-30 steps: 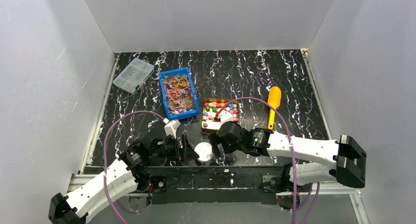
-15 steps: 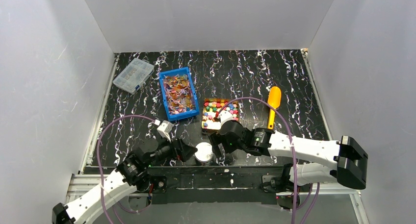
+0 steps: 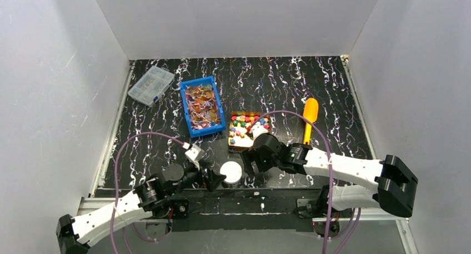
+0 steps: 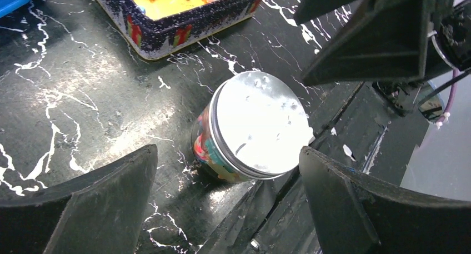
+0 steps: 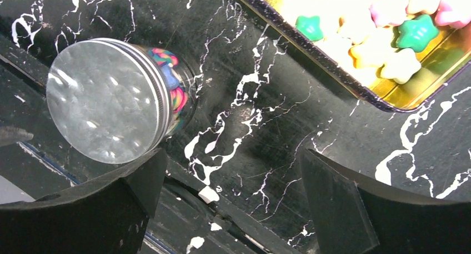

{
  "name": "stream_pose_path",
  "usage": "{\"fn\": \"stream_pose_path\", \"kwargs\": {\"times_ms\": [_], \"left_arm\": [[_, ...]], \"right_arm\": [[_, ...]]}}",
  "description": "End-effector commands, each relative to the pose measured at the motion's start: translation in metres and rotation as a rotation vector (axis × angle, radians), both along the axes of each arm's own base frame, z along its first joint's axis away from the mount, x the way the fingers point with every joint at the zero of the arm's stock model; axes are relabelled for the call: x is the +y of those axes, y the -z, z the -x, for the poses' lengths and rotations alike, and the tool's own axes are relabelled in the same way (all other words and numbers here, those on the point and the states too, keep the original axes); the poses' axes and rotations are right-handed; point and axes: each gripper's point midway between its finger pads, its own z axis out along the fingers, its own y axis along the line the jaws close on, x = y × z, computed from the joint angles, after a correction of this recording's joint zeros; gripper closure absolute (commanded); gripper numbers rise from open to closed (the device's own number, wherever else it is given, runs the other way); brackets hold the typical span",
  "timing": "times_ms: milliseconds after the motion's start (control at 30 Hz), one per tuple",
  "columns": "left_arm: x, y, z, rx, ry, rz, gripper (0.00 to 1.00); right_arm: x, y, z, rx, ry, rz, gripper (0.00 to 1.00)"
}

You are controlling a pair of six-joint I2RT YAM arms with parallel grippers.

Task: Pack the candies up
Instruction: Move the packing bottle to the center of the board.

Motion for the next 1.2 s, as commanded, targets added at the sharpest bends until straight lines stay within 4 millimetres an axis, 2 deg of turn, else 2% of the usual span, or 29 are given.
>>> {"fn": "stream_pose_path", "kwargs": {"times_ms": [0,200,467,767,1167], "left_arm": [[-0.006,0.002,0.002,-0.04,0.034,-0.014,0.02],[-0.019,0.016,0.01,-0.041,0.118,-0.166,0.02],[-0.032,0.023,0.013,-0.117,0.168,-0.281,0.02],[-0.048,0.031,0.009,-0.146,0.193,-0.292,0.02],[-0.079,0.04,0.006,-0.218,0.268,-0.261,0.03]], "right_arm": [[0.001,-0.008,-0.006,-0.02,-0.022,-0.037,0.02],[-0.003,-0.008,-0.016,-0.02,-0.007,-0.042,0.02],[-0.005,-0.002,-0.019,0.004,-0.013,-0.055,0.02],[-0.005,0.002,-0.019,0.026,-0.022,-0.07,0.02],[-0.018,-0.013,-0.018,0.008,0.007,-0.081,0.02]]}}
